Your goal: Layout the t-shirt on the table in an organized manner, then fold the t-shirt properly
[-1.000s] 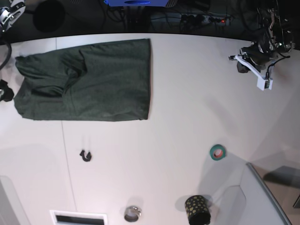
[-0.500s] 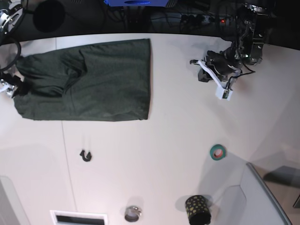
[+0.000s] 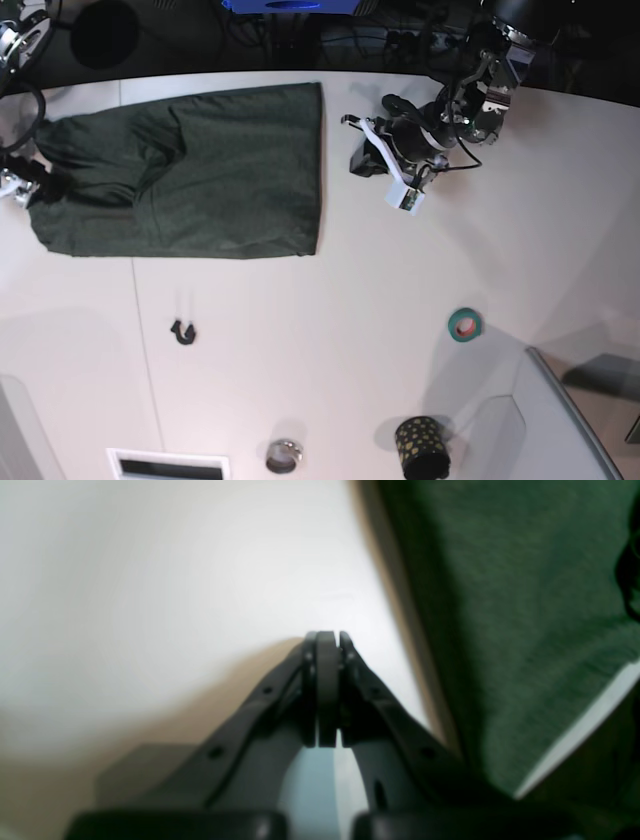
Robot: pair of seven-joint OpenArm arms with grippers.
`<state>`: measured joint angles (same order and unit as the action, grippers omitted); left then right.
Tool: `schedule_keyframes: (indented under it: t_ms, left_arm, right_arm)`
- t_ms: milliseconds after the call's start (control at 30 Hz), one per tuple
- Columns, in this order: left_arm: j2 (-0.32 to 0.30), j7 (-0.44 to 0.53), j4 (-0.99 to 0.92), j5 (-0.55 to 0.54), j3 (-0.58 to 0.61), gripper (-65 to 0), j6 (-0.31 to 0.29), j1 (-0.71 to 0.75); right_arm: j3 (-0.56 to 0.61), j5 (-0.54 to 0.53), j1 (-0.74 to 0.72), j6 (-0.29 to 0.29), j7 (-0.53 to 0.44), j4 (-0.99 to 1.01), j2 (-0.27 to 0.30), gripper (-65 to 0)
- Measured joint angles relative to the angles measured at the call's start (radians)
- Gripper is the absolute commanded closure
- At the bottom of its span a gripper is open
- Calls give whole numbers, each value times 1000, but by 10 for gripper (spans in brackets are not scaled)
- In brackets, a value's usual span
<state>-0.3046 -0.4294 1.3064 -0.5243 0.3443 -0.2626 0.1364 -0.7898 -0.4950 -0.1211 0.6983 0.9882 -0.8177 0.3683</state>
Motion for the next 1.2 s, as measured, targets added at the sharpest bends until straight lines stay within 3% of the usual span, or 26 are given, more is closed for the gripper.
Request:
schedule_keyframes:
  t_ms: [267,533,767,1000,1200]
  left_arm:
    - [54,-24,-8,19,16,0,12,-42]
    - [59,-27,-9,19,16,0,4,-51]
    - [76,-27,-9,19,15,0,8,-56]
    - [85,-25,-11,19,50,0,8,-87]
    - [93,-27,-45,18,58,0,8,-110]
  right_arm:
    - [60,-11,-8,3,-11,-14,-37,-575]
    - [80,-41,-13,14,-15,-13,-55,-573]
    - [80,-60,12,21,38,-40,-56,-573]
    - [80,-58,39,19,53,-117,-116,-573]
    - [141,-61,39,21,52,-124,-121,-572]
